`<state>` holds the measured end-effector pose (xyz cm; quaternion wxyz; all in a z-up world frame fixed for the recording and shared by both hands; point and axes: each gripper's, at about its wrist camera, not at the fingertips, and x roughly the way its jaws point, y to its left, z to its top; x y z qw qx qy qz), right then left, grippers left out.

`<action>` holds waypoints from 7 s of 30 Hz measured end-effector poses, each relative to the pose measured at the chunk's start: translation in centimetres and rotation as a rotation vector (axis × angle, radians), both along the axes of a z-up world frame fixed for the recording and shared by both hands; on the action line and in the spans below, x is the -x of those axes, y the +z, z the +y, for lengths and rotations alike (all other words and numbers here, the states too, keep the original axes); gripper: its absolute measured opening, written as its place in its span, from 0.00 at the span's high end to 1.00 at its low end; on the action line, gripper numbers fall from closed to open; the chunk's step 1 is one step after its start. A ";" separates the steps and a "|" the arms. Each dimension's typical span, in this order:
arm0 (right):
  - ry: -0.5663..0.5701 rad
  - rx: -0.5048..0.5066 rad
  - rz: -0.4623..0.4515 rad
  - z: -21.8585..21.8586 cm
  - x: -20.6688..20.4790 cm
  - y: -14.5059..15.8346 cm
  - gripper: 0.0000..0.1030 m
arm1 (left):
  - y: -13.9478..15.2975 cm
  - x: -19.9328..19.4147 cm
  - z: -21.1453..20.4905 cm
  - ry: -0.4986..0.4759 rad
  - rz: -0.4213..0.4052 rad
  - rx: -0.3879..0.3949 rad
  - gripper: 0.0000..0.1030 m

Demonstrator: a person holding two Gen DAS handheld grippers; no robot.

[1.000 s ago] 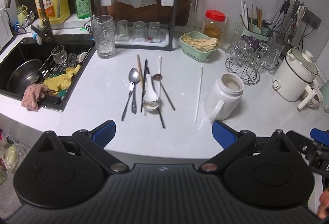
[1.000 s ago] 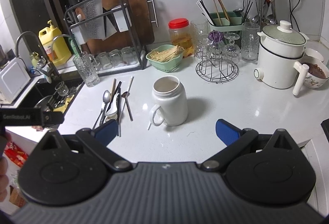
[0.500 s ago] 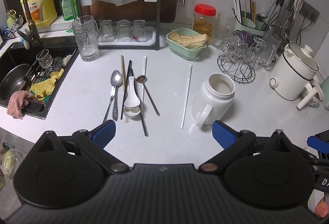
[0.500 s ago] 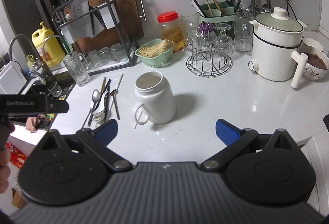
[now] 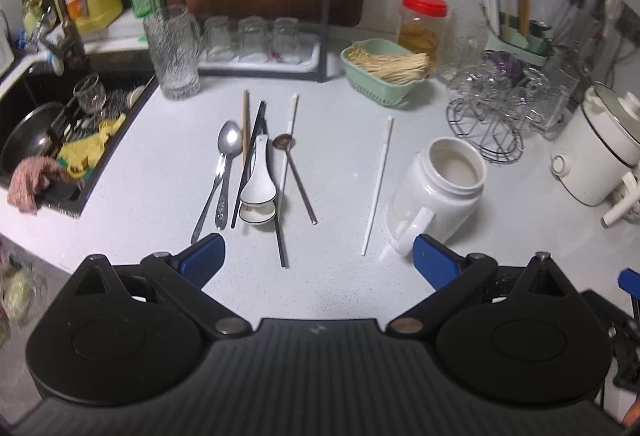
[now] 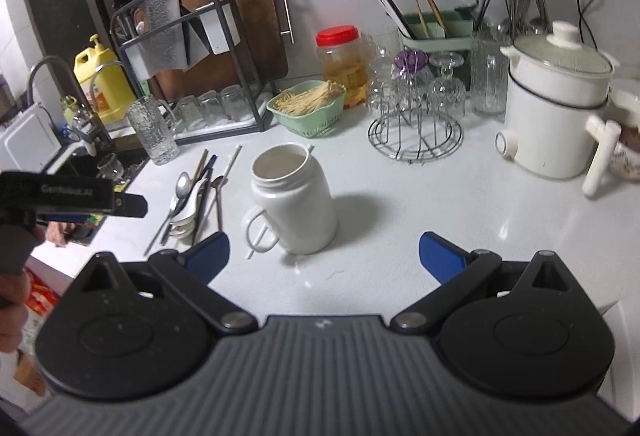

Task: Organize utensils
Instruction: 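Lower left gripper around the white ceramic spoon while right gripper reaches the white jar, then close the left gripper on the white ceramic spoon handle, then lift the white ceramic spoon off the counter with the left gripper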

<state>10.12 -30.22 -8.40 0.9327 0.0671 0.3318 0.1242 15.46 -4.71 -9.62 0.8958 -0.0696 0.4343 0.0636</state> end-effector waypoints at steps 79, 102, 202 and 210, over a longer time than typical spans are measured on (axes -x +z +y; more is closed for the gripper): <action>-0.203 0.223 0.179 14.1 -15.7 -6.2 0.15 | -13.4 -24.1 9.2 -0.308 0.231 -0.045 0.79; -0.219 0.215 0.141 14.2 -15.1 -6.4 0.15 | -14.3 -24.7 7.4 -0.354 0.262 -0.263 0.79; -0.090 0.321 0.059 14.7 -15.4 -8.3 0.11 | -5.1 -14.2 12.3 -0.282 -0.061 0.086 0.95; -0.088 0.318 0.061 14.7 -15.5 -8.3 0.11 | -1.7 -14.3 11.2 -0.317 -0.099 0.113 0.95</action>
